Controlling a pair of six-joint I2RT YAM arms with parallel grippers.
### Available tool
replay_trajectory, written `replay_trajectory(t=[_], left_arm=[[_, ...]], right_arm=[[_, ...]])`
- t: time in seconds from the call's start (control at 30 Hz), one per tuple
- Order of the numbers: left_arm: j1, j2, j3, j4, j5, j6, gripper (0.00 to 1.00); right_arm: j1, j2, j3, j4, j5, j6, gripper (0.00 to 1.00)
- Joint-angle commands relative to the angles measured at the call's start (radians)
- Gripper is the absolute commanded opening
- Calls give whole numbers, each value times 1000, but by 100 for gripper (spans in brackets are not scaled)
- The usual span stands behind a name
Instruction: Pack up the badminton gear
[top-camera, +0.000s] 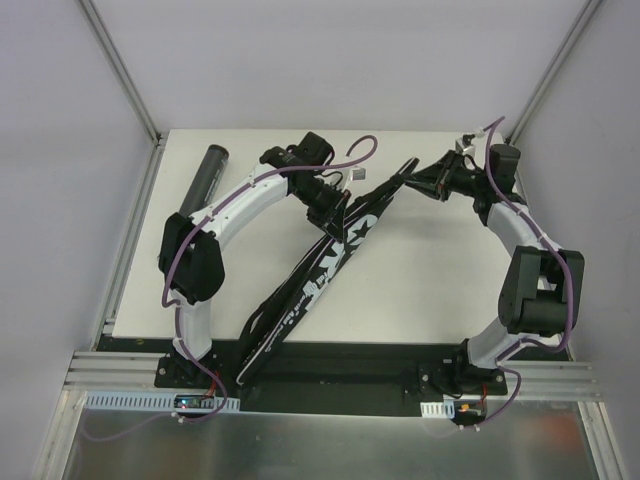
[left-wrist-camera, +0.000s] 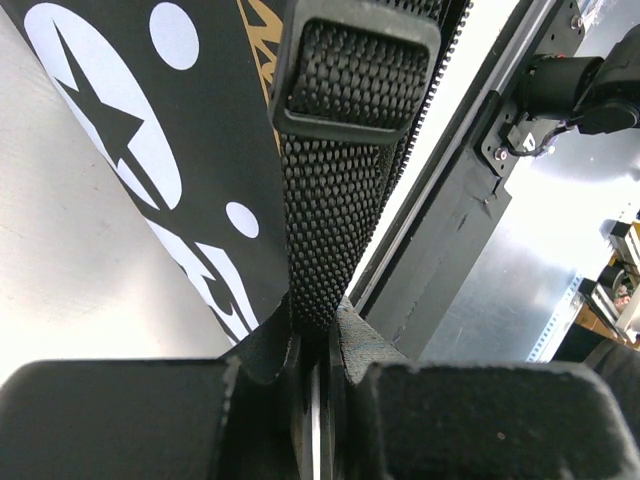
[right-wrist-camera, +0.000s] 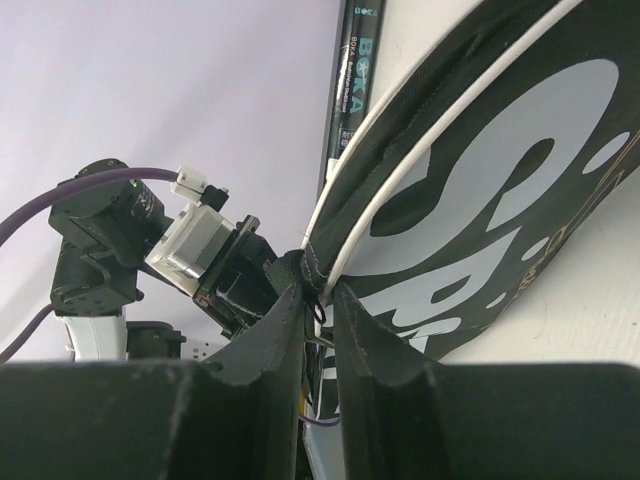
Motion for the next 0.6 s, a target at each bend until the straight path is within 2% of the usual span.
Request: replay_trajectory(t=[0.0, 0.27, 0.4, 0.57], left_arm=[[-1, -1, 32, -19, 44, -11, 0], [-1, 4, 31, -19, 43, -11, 0], [1, 4, 31, -22, 41, -11, 0], [1, 7, 31, -21, 32, -12, 0]], right_arm=[[8, -27, -8, 48, -30, 6, 19], [8, -52, -30, 59, -28, 14, 20], [10, -46, -30, 67, -27, 27, 1], [10, -67, -40, 71, -22, 44, 1]])
